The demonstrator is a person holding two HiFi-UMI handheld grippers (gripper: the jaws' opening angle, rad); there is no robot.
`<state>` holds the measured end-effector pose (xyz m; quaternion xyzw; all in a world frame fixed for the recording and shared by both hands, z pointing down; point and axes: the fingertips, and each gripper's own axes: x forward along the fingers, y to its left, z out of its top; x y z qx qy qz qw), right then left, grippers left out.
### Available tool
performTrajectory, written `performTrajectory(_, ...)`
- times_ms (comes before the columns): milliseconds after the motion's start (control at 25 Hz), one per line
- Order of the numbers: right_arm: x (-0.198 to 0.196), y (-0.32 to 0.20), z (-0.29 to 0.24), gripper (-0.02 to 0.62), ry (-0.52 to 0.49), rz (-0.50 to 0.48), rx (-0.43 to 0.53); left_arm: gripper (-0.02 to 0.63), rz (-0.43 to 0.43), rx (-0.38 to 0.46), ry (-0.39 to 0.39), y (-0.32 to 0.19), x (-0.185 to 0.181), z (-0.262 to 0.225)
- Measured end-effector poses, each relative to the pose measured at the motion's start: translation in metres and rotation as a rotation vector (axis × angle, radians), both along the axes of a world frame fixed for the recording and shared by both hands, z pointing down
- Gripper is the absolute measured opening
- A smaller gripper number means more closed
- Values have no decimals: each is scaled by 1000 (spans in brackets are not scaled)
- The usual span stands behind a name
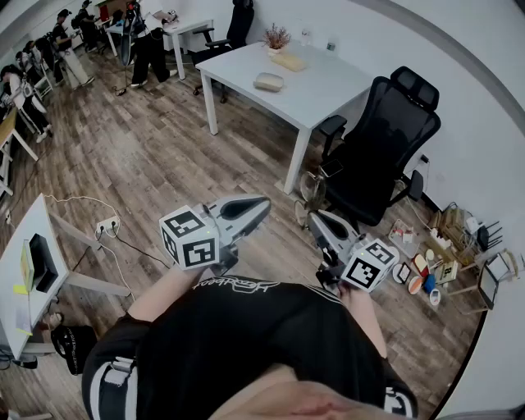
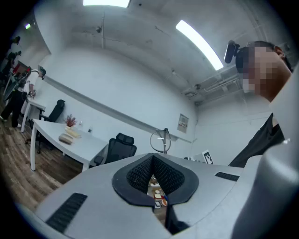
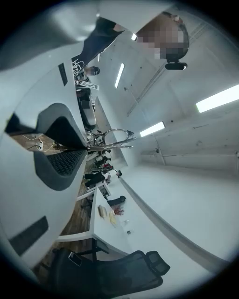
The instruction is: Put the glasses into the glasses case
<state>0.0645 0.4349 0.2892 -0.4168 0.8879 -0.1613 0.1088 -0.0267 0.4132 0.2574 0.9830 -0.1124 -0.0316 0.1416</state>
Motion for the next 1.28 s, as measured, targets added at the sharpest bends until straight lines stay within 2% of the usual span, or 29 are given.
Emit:
performTrajectory(560, -5, 7, -9, 18, 7, -35, 31, 6, -48, -6, -15, 10, -3, 2)
performTrajectory(760, 0, 7, -13, 18, 39, -30, 40, 6, -50, 15, -20, 12, 3, -4)
performTrajectory(1280, 10, -21, 11, 18, -4, -18, -17, 6, -74, -65, -49, -17, 3, 24)
